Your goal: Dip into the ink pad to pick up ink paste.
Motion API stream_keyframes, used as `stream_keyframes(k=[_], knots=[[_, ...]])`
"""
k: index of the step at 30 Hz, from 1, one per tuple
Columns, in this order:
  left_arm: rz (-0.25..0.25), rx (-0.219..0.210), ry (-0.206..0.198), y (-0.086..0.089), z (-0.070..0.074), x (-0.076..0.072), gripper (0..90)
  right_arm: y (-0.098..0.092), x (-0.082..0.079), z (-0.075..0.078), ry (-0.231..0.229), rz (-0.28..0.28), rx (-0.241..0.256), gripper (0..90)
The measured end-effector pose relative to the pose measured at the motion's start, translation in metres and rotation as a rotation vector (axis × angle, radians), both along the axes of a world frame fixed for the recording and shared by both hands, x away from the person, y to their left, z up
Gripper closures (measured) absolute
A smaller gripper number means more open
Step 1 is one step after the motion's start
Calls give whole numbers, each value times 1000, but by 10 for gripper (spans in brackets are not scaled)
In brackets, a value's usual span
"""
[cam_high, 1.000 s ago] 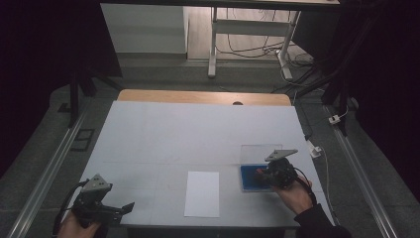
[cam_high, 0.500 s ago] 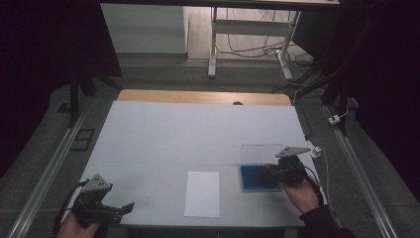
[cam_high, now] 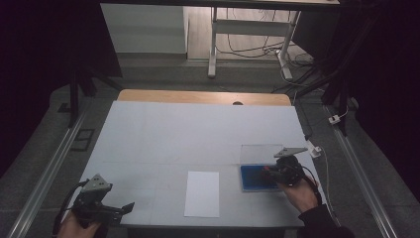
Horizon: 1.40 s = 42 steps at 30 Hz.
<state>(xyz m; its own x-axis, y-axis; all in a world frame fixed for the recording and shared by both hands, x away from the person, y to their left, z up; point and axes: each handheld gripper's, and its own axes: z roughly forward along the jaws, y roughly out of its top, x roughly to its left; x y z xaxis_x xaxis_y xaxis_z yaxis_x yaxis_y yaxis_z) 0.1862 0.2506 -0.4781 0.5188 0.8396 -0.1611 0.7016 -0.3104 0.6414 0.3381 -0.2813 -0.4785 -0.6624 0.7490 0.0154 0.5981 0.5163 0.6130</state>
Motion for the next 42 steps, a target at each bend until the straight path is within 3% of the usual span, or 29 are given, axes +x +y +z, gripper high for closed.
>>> stream_keyframes(k=[5, 8, 16, 18, 23, 25, 29, 37, 42], knots=[[0, 4, 1, 0, 0, 0, 0, 14, -7, 0, -62, 34, -110, 806], [1, 4, 2, 0, 0, 0, 0, 16, -8, 0, -70, 40, -126, 806], [2, 0, 3, 0, 0, 0, 0, 0, 0, -2, 3, -9, 8, 807], [2, 0, 3, 0, 0, 1, 0, 1, 0, -2, 0, -5, -2, 807], [2, -1, 5, 0, 0, 1, 0, 13, -6, -1, -58, 31, -96, 806], [1, 0, 5, 0, 0, 1, 0, 15, -7, -1, -67, 35, -111, 806], [1, 0, 5, 0, 0, 1, 0, 3, -3, -2, -15, -2, -16, 806], [0, -3, 5, 0, 0, 1, 0, 5, -4, 0, -35, 4, -34, 801], [0, -4, 5, 1, 0, 1, 0, 4, -8, 5, -56, 12, 5, 800]])
